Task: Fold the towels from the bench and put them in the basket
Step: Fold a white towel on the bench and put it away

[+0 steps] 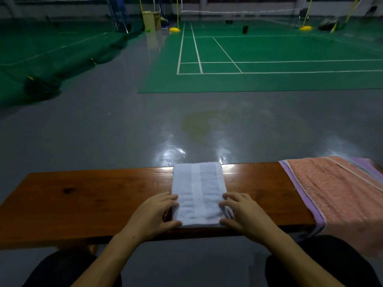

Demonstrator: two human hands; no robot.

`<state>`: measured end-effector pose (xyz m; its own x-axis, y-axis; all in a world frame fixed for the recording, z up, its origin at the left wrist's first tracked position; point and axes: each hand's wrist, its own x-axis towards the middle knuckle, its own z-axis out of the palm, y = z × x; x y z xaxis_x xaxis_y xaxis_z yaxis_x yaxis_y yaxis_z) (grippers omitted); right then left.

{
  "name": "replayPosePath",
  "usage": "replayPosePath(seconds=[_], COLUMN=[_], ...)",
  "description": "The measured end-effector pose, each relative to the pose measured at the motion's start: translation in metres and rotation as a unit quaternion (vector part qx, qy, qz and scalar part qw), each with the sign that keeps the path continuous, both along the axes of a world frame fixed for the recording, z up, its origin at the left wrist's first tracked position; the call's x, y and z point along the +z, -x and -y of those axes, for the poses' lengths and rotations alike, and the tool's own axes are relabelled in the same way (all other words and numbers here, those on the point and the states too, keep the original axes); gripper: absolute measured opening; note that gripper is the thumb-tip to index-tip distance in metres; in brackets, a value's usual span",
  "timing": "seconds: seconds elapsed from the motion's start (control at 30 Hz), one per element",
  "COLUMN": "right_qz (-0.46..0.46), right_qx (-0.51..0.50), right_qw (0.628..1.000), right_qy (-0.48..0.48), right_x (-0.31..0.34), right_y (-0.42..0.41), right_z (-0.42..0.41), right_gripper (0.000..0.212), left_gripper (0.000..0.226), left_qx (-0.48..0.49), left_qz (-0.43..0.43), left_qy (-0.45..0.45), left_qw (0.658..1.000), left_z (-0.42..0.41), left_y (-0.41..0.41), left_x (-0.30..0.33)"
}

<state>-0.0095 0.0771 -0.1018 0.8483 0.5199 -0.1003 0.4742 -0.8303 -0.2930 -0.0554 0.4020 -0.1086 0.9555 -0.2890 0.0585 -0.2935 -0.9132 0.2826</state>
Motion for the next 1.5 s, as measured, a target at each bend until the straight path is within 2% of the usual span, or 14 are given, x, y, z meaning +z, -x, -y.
replayPosePath(seconds=[0.1, 0.2, 0.33, 0.43, 0.53, 0.6, 0.67, 0.8, 1.0, 1.1, 1.2, 1.3, 1.4, 1.5], right_qz=[0.015, 0.048, 0.111, 0.108, 0.051, 0.017, -0.004, -0.045, -0.086, -0.146, -0.208, -0.293, -0.379, -0.402], right_qx=[-0.006, -0.008, -0.012, -0.025, -0.041, -0.063, -0.092, -0.128, -0.128, -0.136, -0.168, -0.179, -0.196, -0.168], right_qw=[1.000, 0.999, 0.994, 0.994, 0.995, 0.987, 0.968, 0.946, 0.932, 0.913, 0.890, 0.856, 0.793, 0.783], right_qy=[-0.009, 0.003, -0.003, -0.014, -0.069, -0.147, -0.232, -0.295, -0.329, -0.355, -0.369, -0.387, -0.434, -0.443], right_x=[0.001, -0.001, -0.006, -0.010, -0.008, -0.003, 0.005, 0.012, 0.017, 0.024, 0.023, 0.027, 0.037, 0.046], right_y=[-0.003, -0.007, -0.017, -0.024, -0.028, -0.025, -0.020, -0.014, -0.012, -0.010, -0.008, -0.007, -0.007, -0.010], right_z=[-0.005, -0.011, -0.015, -0.020, -0.023, -0.025, -0.026, -0.022, -0.008, -0.005, -0.004, -0.007, -0.012, -0.011], right_gripper=[0.052, 0.048, 0.031, 0.029, 0.030, 0.031, 0.028, 0.017, 0.022, 0.026, 0.022, 0.039, 0.044, 0.030], left_gripper=[0.065, 0.050, 0.027, 0.015, 0.012, 0.012, 0.016, 0.014, 0.024, 0.032, 0.035, 0.034, 0.031, 0.037], left_qx=[0.004, 0.012, 0.027, 0.060, 0.094, 0.118, 0.138, 0.130, 0.127, 0.129, 0.171, 0.186, 0.155, 0.141], left_qz=[0.004, 0.035, 0.073, 0.046, -0.004, -0.046, -0.067, -0.099, -0.165, -0.216, -0.255, -0.284, -0.304, -0.286], left_qy=[0.012, -0.001, -0.018, 0.048, 0.208, 0.330, 0.391, 0.407, 0.478, 0.492, 0.521, 0.538, 0.542, 0.508], left_qw=[1.000, 0.999, 0.997, 0.996, 0.974, 0.936, 0.907, 0.899, 0.853, 0.833, 0.796, 0.772, 0.768, 0.800], left_z=[0.000, 0.001, 0.006, 0.010, 0.012, 0.017, 0.023, 0.024, 0.021, 0.016, 0.015, 0.018, 0.020, 0.020], left_y=[-0.002, -0.007, -0.014, -0.019, -0.019, -0.016, -0.013, -0.010, -0.007, -0.004, -0.005, -0.007, -0.008, -0.010], left_x=[-0.005, -0.007, -0.011, -0.007, 0.007, 0.021, 0.033, 0.040, 0.045, 0.049, 0.045, 0.041, 0.043, 0.047])
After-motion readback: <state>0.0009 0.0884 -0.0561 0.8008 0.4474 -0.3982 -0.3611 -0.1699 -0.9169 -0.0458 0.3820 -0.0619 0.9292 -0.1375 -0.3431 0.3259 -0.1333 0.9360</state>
